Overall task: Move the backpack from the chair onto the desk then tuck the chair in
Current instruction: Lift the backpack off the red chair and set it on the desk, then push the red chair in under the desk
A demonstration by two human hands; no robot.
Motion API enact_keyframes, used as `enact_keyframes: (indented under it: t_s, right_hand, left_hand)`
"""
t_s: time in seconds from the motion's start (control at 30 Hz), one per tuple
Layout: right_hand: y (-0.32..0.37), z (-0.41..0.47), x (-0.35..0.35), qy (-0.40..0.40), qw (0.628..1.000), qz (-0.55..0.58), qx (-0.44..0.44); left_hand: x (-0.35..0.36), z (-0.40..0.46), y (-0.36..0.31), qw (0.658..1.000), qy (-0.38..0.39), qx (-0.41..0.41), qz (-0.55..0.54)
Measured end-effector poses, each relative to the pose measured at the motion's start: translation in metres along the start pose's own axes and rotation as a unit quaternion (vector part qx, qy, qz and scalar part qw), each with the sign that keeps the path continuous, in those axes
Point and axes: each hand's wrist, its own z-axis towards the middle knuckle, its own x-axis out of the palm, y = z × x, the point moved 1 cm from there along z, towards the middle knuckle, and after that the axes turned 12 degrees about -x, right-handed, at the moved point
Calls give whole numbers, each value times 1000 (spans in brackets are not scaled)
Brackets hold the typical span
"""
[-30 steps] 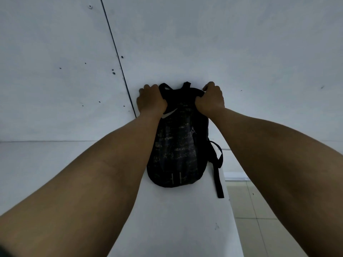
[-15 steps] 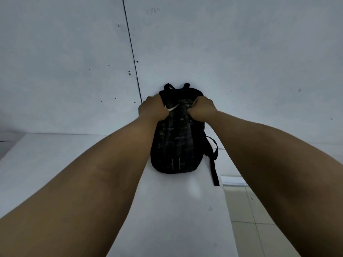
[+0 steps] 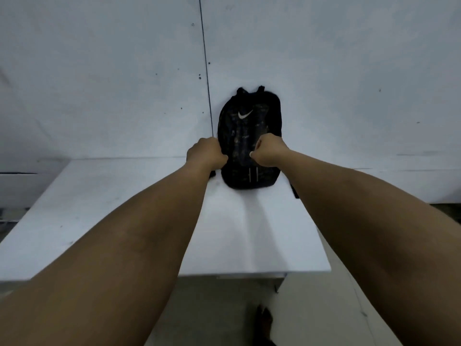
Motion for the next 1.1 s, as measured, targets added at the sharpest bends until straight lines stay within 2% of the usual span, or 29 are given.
enact_keyframes:
  t_s: [0.37, 0.7, 0.97, 1.1]
  right_hand:
    - [55, -181, 71, 46, 999, -25, 4]
    - [78, -351, 105, 73, 995, -59, -32]
    - [95, -501, 120, 102, 993, -54, -29]
    - [114, -564, 126, 97, 994, -51, -23]
  left_hand:
    - [22, -169, 96, 998, 41, -45, 35]
    - [27, -351, 150, 997, 14, -71, 39]
    - [36, -513, 184, 995, 60, -57, 54]
    - [25, -575, 200, 997, 48, -31, 43]
